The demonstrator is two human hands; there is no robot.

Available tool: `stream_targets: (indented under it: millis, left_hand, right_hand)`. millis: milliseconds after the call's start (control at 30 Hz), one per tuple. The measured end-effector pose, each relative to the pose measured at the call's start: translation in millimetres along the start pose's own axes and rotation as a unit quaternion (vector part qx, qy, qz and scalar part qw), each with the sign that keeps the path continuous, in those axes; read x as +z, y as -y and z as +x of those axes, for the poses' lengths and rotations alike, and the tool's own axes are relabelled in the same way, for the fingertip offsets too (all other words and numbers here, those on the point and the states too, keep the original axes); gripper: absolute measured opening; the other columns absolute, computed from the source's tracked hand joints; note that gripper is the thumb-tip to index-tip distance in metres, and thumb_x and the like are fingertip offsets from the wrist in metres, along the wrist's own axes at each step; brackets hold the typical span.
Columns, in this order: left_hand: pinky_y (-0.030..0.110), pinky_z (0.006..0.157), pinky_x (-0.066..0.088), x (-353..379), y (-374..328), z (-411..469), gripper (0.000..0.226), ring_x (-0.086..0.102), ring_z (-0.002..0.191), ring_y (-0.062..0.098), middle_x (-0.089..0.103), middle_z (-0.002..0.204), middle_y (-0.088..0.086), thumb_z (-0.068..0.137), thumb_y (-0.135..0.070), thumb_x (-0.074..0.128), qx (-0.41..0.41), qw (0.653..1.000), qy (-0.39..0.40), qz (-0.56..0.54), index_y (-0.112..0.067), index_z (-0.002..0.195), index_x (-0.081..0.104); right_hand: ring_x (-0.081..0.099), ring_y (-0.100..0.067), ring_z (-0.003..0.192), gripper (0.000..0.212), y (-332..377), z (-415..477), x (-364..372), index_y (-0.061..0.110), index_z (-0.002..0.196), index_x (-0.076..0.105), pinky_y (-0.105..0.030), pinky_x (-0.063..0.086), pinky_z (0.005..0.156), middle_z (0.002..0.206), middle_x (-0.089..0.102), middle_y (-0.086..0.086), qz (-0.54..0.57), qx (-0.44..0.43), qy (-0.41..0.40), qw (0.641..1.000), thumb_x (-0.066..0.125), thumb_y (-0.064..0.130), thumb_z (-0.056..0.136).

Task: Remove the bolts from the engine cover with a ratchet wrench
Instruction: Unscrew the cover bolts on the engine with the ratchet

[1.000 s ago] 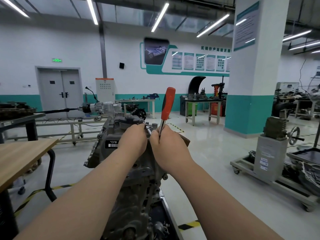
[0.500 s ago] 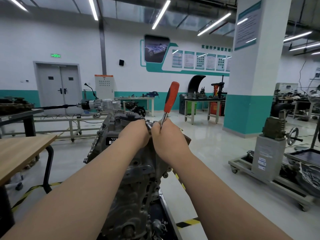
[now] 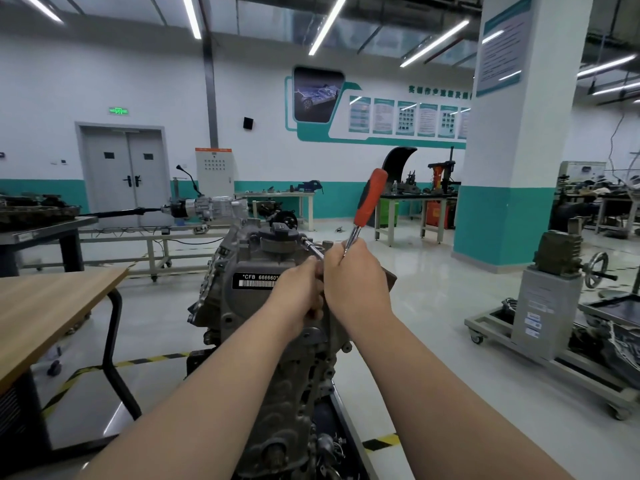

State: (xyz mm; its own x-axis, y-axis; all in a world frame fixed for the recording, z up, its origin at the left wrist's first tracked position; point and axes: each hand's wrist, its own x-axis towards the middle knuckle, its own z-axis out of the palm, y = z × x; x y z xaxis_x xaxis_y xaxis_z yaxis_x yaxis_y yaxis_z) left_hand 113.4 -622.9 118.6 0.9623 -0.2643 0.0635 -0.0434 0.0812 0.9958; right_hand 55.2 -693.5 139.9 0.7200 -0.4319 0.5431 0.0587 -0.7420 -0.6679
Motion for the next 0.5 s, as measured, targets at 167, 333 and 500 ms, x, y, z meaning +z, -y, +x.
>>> stream_targets:
  millis: [167,333,500]
  left_hand:
    - [0.023,0.047,0.04,9,-18,-1,0.02,0.055,0.048,0.019,0.061,0.059,0.006,0.094,-0.024,0.053,-0.065,0.994,0.015,-0.082,-0.01,0.084,0.062]
    - [0.026,0.061,0.045,8,-13,5,0.03,0.058,0.067,0.021,0.064,0.069,0.006,0.101,-0.034,0.041,-0.106,0.987,0.069,-0.104,-0.015,0.091,0.061]
    - [0.03,0.058,0.032,1,-18,17,0.027,0.036,0.067,0.02,0.041,0.075,0.008,0.103,-0.034,0.037,-0.104,0.986,0.111,-0.066,-0.016,0.09,0.052]
  right_hand:
    - [0.057,-0.027,0.075,0.022,3,-4,0,0.018,0.095,0.033,-0.035,0.044,0.063,0.082,0.059,-0.005,-0.116,-0.027,0.024,0.993,0.025,0.037,0.102]
    - [0.054,-0.018,0.063,0.024,0,-4,0,0.023,0.095,0.032,-0.03,0.037,0.051,0.068,0.052,0.006,-0.144,-0.001,0.023,0.989,0.019,0.042,0.097]
    - [0.047,-0.005,0.057,0.036,6,1,1,0.026,0.09,0.039,-0.025,0.032,0.048,0.066,0.051,0.009,-0.077,0.025,0.001,0.997,0.013,0.05,0.082]
